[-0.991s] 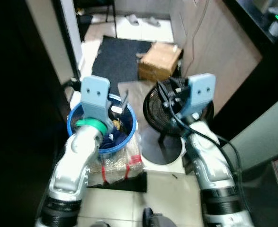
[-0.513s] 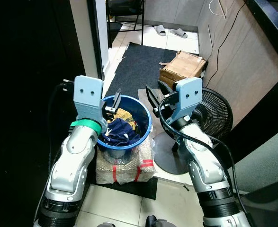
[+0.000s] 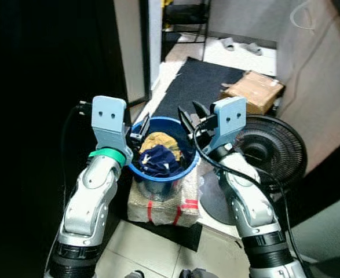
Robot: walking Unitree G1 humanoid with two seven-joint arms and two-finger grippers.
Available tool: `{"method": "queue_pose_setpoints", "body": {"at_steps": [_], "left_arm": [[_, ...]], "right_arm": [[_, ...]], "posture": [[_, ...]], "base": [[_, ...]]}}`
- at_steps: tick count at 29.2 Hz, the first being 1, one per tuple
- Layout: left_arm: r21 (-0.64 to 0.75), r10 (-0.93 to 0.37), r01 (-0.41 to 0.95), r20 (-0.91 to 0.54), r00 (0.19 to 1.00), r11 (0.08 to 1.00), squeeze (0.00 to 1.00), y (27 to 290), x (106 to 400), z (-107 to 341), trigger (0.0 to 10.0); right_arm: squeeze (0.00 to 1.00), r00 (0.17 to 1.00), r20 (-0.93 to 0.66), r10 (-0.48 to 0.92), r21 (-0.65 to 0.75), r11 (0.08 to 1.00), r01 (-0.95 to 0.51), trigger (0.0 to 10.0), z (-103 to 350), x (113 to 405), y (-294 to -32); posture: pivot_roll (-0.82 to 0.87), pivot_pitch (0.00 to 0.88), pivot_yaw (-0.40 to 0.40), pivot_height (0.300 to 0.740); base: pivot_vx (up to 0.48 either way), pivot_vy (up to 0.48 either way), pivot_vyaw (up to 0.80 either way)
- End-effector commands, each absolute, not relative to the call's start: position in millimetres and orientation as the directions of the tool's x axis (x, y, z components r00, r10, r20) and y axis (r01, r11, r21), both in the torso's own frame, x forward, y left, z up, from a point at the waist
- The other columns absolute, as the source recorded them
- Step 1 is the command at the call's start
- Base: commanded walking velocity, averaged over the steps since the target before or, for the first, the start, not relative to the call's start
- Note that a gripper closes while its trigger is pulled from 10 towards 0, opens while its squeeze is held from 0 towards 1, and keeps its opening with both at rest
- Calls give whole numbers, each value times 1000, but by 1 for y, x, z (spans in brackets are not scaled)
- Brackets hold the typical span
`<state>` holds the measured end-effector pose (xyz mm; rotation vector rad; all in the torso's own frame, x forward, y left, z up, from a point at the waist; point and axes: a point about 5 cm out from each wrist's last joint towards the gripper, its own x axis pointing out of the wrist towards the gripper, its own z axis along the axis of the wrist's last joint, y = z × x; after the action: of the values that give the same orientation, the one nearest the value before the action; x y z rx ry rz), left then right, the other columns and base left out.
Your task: Clothes washing
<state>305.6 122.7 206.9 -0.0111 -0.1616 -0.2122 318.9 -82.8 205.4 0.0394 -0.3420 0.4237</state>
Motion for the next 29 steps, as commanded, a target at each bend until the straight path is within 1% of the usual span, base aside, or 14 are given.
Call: {"method": "queue_pose_setpoints", "body": {"at_steps": [1,12,21,29], "left_arm": [[0,-209,211,131,969,977,0,123,307,201,10000],[48,-196,191,150,969,980,0,127,319,206,10000],[44,-202,198,135,970,979,0,126,319,202,10000],[51,-208,203,130,969,978,0,124,321,199,10000]], "right_arm": [[0,864,334,377,-14,919,-395,10000,205,318,-86],[0,880,335,336,11,933,-360,10000,205,322,-90],[0,885,337,321,36,935,-352,10000,205,322,-93],[0,889,331,316,50,935,-351,10000,205,323,-93]], "posture": [[39,66,-7,740],[33,66,-3,740],[32,63,-4,740],[34,58,-4,740]], "base": [[0,0,0],[0,0,0],[0,0,0],[0,0,-727]]}}
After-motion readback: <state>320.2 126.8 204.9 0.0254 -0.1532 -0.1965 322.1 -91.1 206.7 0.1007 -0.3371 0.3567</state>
